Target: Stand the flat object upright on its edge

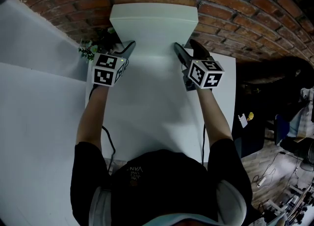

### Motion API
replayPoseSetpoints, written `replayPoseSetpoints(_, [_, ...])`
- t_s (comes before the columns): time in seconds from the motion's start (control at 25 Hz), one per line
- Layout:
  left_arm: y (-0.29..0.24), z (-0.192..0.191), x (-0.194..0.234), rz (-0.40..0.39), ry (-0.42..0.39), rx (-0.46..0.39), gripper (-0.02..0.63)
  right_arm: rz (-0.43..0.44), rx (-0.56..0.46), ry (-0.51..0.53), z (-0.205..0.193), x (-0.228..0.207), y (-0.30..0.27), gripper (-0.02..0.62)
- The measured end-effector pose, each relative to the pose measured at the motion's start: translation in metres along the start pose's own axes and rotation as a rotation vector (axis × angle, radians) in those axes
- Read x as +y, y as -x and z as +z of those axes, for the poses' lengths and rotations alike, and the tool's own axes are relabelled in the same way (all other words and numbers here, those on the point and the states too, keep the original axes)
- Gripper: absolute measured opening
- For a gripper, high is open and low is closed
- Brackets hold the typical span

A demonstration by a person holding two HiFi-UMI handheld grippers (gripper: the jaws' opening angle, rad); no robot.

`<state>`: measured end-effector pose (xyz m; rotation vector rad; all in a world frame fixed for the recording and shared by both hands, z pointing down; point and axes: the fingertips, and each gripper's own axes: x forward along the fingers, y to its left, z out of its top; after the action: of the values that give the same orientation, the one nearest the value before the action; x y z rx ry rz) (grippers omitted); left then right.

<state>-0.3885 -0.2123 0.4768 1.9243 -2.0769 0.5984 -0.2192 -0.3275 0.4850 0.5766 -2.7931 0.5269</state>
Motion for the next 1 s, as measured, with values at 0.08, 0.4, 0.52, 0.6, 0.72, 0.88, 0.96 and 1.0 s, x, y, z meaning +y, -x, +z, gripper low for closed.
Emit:
replayPoseSetpoints(0.08, [0.004, 0.000, -0.001, -0.004, 0.009, -0.008, 0.298, -0.002, -0.002, 0.001, 0.002, 0.000, 0.003, 0.299])
replayPoseSetpoints(0.4, [0.022, 0.000, -0.006, 0.017, 0.026, -0.040, 0.298, 0.008, -0.025, 0.012, 0.007, 0.008, 0.018, 0.241])
replayPoseSetpoints(0.52, [0.029, 0.002, -0.010, 0.015, 0.027, -0.051, 0.292, 0.011, -0.037, 0.024, 0.012, 0.013, 0.023, 0.220])
replayPoseSetpoints(0.6, [0.034, 0.004, -0.013, 0.018, 0.024, -0.064, 0.251, 0.004, -0.045, 0.040, 0.014, 0.017, 0.028, 0.204])
replayPoseSetpoints(0.72, [0.042, 0.006, -0.016, 0.022, 0.029, -0.085, 0.222, 0.005, -0.062, 0.054, 0.018, 0.023, 0.035, 0.175])
replayPoseSetpoints(0.88, [0.052, 0.008, -0.020, 0.031, 0.041, -0.110, 0.167, 0.001, -0.077, 0.070, 0.022, 0.030, 0.044, 0.124])
replayPoseSetpoints(0.96, [0.058, 0.009, -0.022, 0.040, 0.048, -0.124, 0.132, 0.002, -0.081, 0.075, 0.022, 0.033, 0.048, 0.096])
replayPoseSetpoints(1.0, [0.061, 0.009, -0.024, 0.042, 0.051, -0.130, 0.115, 0.003, -0.082, 0.077, 0.022, 0.035, 0.049, 0.086])
